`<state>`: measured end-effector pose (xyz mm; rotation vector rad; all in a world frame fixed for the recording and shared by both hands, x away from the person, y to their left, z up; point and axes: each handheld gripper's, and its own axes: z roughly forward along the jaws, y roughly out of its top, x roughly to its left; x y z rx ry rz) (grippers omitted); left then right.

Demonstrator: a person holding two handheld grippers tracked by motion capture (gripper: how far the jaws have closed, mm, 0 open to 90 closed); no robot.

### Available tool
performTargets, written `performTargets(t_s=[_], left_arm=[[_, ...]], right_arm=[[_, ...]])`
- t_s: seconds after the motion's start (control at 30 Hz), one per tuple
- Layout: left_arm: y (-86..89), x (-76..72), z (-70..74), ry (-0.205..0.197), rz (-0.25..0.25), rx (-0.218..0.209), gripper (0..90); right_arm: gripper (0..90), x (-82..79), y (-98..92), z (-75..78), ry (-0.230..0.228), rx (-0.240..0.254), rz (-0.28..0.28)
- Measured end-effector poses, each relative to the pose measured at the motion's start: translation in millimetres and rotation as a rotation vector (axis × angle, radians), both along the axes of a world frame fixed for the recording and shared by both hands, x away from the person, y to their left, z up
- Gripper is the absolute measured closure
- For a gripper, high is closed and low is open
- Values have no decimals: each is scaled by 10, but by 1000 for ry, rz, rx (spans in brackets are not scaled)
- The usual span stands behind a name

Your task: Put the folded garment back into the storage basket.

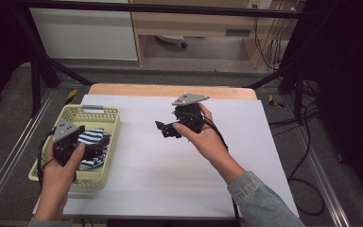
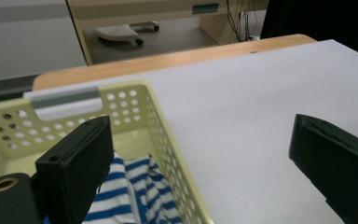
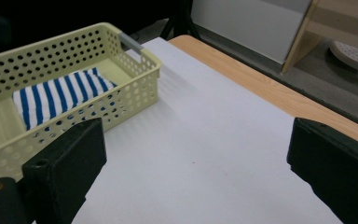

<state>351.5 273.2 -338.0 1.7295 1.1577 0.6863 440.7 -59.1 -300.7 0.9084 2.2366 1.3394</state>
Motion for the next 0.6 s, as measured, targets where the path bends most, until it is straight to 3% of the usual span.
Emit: performTargets(t_s=[0.1, 0.17, 0.33, 0.4, 0.5, 0.6], left_arm=[[-39, -34, -114, 11, -11, 8, 69], [-56, -80, -179, 5, -34, -17, 72], [-157, -161, -328, 24, -67, 18, 64], [-175, -190, -379, 28, -77, 9, 65], [-173, -254, -453, -1, -86, -38, 71], [-138, -304, -524, 12, -95, -60, 71]], right_arm=[[50, 21, -136, -13, 3, 24, -8], [48, 22, -245, -4, 6, 42, -21], [51, 15, -583, 34, 2, 91, -31], [47, 2, -717, 46, -1, 110, -24], [40, -16, -892, 39, -1, 134, -31], [40, -33, -1046, 14, -4, 140, -64]])
